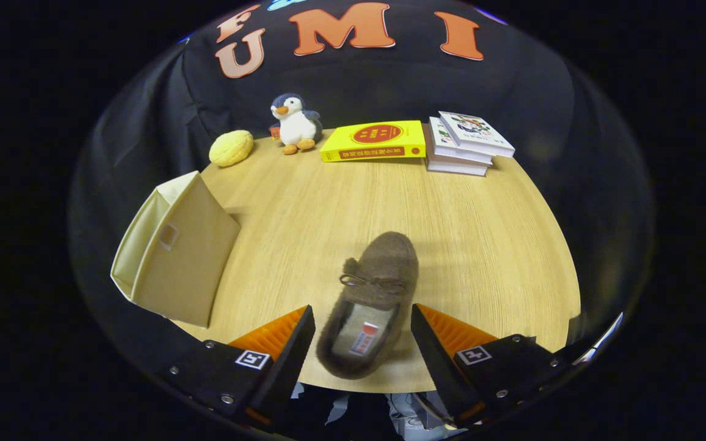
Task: Open the storage box then place both shoes into the box .Put the left shoe in first, then the right shoe, with the right side of both shoes facing outward in a uniform manner.
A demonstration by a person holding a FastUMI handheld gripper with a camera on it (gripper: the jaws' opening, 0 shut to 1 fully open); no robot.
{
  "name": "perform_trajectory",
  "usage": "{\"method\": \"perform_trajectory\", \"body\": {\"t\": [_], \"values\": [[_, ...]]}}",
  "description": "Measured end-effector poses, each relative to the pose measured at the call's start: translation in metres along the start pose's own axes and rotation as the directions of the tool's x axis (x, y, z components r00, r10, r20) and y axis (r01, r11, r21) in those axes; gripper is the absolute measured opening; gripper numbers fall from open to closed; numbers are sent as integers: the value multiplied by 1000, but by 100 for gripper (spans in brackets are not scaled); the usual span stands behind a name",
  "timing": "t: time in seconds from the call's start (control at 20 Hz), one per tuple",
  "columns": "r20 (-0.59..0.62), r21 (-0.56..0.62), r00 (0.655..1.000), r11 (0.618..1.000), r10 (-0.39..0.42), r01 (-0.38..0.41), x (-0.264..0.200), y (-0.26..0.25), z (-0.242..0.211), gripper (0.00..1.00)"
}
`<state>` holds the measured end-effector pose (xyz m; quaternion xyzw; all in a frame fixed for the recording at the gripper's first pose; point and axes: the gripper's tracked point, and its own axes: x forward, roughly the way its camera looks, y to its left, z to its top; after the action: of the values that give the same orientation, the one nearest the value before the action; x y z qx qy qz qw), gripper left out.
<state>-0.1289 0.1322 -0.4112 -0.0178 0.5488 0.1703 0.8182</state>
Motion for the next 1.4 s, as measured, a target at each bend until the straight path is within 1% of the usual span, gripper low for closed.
{"method": "perform_trajectory", "body": {"t": [0.1, 0.2, 0.25, 0.3, 0.35, 0.4, 0.45, 0.5, 0.55, 0.6, 0.65, 0.7, 0.75, 0.8, 0.85, 0.9, 0.95, 1.0, 1.1, 1.15, 1.3, 1.4], "values": [[-22, 9, 1000, 1000, -7, 7, 16, -13, -13, 91], [-17, 5, 1000, 1000, -10, 10, 33, -21, -17, 87], [-9, -3, 1000, 1000, -14, 14, 41, -24, -16, 83], [-10, -11, 1000, 1000, -29, 28, 48, -28, -18, 81], [-15, -8, 999, 999, -40, 40, 58, -31, -19, 74], [-29, 20, 999, 999, -31, 31, 63, -28, -21, 70], [-29, 47, 999, 999, -22, 23, 66, -24, -19, 61], [-19, 56, 999, 998, -31, 33, 68, -23, -15, 56], [-19, 53, 999, 998, -27, 28, 70, -20, -13, 44], [-20, 42, 998, 997, -58, 59, 75, -24, -13, 38], [-23, 44, 997, 996, -78, 79, 76, -27, -13, 28], [-21, 54, 996, 994, -90, 91, 77, -28, -13, 23], [-20, 71, 995, 993, -96, 97, 77, -29, -11, 15], [-20, 88, 996, 992, -91, 92, 78, -30, -10, 12], [-26, 109, 997, 991, -70, 72, 78, -28, -8, 7], [-31, 145, 999, 989, -36, 40, 75, -22, -8, 5], [-30, 178, 999, 984, -20, 25, 69, -18, -4, 4], [-22, 190, 999, 981, -27, 30, 63, -18, 1, 4], [-2, 188, 998, 980, -66, 65, 44, -15, 16, 4], [12, 189, 997, 980, -70, 66, 33, -8, 25, 4], [55, 194, 997, 980, -58, 46, 6, 21, 53, 4], [57, 195, 997, 980, -42, 31, -8, 46, 68, 4]]}}
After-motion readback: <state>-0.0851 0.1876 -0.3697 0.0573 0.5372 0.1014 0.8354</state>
